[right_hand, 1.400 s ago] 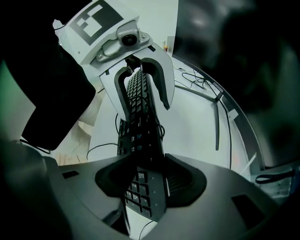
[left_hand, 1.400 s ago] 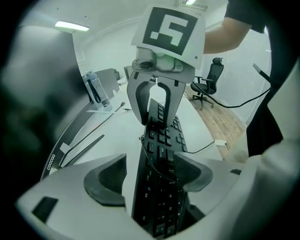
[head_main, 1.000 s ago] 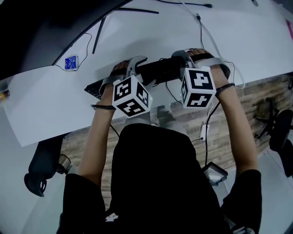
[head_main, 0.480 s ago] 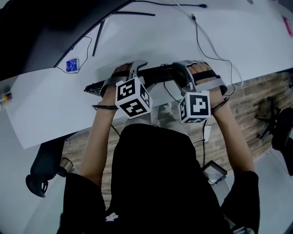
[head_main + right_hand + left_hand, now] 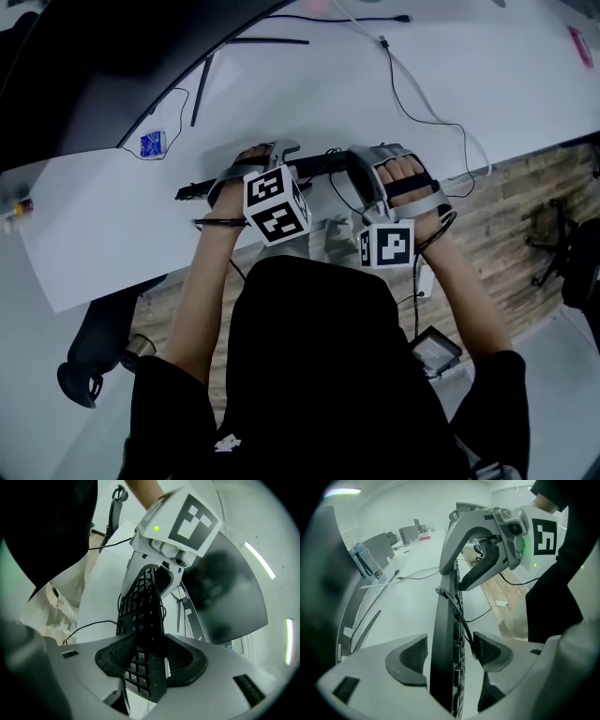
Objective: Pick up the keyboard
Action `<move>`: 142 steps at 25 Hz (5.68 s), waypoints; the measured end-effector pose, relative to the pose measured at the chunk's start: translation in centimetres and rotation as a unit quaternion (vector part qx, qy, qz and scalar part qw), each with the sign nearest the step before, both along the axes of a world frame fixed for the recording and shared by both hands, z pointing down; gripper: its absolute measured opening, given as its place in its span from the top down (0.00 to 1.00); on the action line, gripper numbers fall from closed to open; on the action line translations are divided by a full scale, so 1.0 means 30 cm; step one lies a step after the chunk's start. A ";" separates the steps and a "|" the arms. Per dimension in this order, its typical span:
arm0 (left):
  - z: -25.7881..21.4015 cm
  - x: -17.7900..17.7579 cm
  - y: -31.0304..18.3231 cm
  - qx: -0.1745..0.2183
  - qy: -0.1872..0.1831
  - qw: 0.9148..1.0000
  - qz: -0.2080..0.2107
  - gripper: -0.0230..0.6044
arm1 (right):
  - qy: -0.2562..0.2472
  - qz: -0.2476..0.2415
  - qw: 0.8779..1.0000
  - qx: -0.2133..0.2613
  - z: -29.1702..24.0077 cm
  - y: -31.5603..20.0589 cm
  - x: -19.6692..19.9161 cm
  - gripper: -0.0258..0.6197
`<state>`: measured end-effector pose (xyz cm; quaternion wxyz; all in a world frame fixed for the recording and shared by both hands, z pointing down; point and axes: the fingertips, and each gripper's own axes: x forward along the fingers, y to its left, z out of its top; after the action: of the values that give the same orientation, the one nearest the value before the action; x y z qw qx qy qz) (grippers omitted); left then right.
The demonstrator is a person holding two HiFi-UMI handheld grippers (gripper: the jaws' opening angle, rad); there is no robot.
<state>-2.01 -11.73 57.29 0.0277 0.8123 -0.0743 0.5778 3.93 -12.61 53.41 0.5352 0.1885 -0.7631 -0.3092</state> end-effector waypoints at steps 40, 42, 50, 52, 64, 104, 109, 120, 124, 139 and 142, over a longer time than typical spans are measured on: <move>0.070 -0.008 0.050 0.056 -0.097 0.992 0.055 0.75 | -0.072 0.051 0.996 -0.033 -0.038 0.042 0.004 0.67; 0.068 -0.006 0.057 0.057 -0.095 0.992 0.056 0.76 | -0.093 0.062 0.993 -0.042 -0.071 0.043 0.017 0.67; 0.006 -0.026 0.027 0.067 -0.069 0.995 0.003 0.83 | -0.165 0.125 0.978 -0.037 -0.244 0.023 0.107 0.67; -0.032 -0.029 -0.007 0.077 -0.051 0.996 -0.023 0.83 | -0.184 0.146 0.971 -0.038 -0.275 0.008 0.132 0.67; -0.321 -0.051 -0.142 0.183 0.060 0.970 -0.149 0.83 | -0.328 0.259 0.906 -0.069 -0.401 -0.090 0.254 0.71; -1.155 -0.065 -0.298 0.373 0.361 0.769 -0.375 0.84 | -0.577 0.213 0.789 0.001 -0.958 -0.357 0.270 0.95; -1.165 -0.097 -0.287 0.374 0.366 0.764 -0.377 0.84 | -0.577 0.204 0.791 -0.006 -0.966 -0.349 0.209 0.95; -1.207 -0.168 -0.209 0.366 0.390 0.760 -0.369 0.84 | -0.587 0.196 0.785 -0.006 -1.036 -0.266 0.105 0.95; -1.240 -0.212 -0.153 0.376 0.399 0.754 -0.363 0.84 | -0.588 0.193 0.785 -0.004 -1.055 -0.209 0.049 0.95; -1.285 -0.392 0.121 0.379 0.408 0.753 -0.351 0.84 | -0.583 0.189 0.790 -0.005 -1.093 0.066 -0.185 0.95; -1.286 -0.430 0.174 0.377 0.412 0.752 -0.350 0.84 | -0.582 0.192 0.790 -0.005 -1.092 0.123 -0.226 0.95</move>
<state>-14.92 -6.50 18.70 -0.0520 0.8334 -0.5467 0.0620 -2.84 -8.92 20.64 0.0389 0.4731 -0.8797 -0.0280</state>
